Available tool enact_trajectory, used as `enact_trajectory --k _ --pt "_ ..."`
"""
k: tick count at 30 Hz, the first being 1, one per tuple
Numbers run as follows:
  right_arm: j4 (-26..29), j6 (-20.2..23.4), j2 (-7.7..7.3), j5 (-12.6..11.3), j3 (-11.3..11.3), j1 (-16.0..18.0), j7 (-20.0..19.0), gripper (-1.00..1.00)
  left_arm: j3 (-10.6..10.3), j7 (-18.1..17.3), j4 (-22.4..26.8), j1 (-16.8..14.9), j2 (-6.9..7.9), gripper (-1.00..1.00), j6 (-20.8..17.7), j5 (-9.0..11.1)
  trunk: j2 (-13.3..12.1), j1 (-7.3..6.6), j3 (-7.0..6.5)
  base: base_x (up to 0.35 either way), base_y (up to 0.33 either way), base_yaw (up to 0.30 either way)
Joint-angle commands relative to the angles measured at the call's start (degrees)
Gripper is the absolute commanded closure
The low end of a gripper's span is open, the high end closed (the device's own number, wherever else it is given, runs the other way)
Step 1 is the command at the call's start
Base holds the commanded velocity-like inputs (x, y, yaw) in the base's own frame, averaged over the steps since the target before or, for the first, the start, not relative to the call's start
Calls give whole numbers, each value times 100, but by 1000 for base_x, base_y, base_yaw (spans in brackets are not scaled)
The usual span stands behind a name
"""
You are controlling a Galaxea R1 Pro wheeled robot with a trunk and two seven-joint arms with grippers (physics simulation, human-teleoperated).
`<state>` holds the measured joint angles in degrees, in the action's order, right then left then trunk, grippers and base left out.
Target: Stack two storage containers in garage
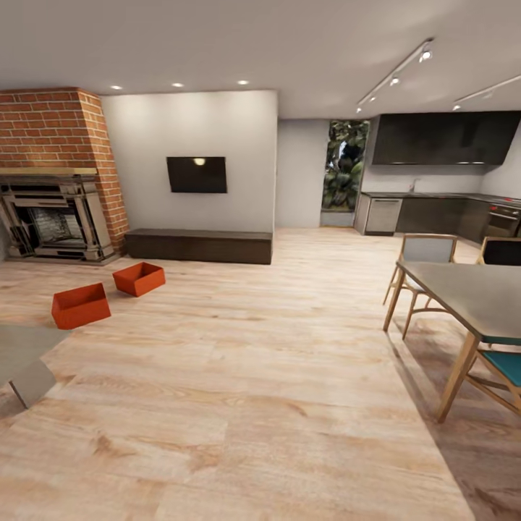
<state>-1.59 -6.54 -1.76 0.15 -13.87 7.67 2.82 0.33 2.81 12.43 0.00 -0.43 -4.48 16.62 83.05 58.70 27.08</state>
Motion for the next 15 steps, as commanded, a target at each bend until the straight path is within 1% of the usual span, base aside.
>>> enact_trajectory --k 1,5,7,15 --pt "-17 -31 1 2 -29 7 17 -100 2 21 5 0 -1 -100 -35 32 3 3 6 327 -5 135" --pt "-17 -25 0 2 -31 7 17 -100 2 21 -8 0 -1 -100 -31 34 3 3 6 329 -2 200" --pt "-17 -24 0 2 -34 7 17 -100 2 21 -10 0 -1 -100 -29 34 3 3 6 331 -1 110" --pt "-17 -27 6 2 -33 7 17 -100 2 19 -12 0 -1 -100 -32 34 3 3 6 331 0 18"
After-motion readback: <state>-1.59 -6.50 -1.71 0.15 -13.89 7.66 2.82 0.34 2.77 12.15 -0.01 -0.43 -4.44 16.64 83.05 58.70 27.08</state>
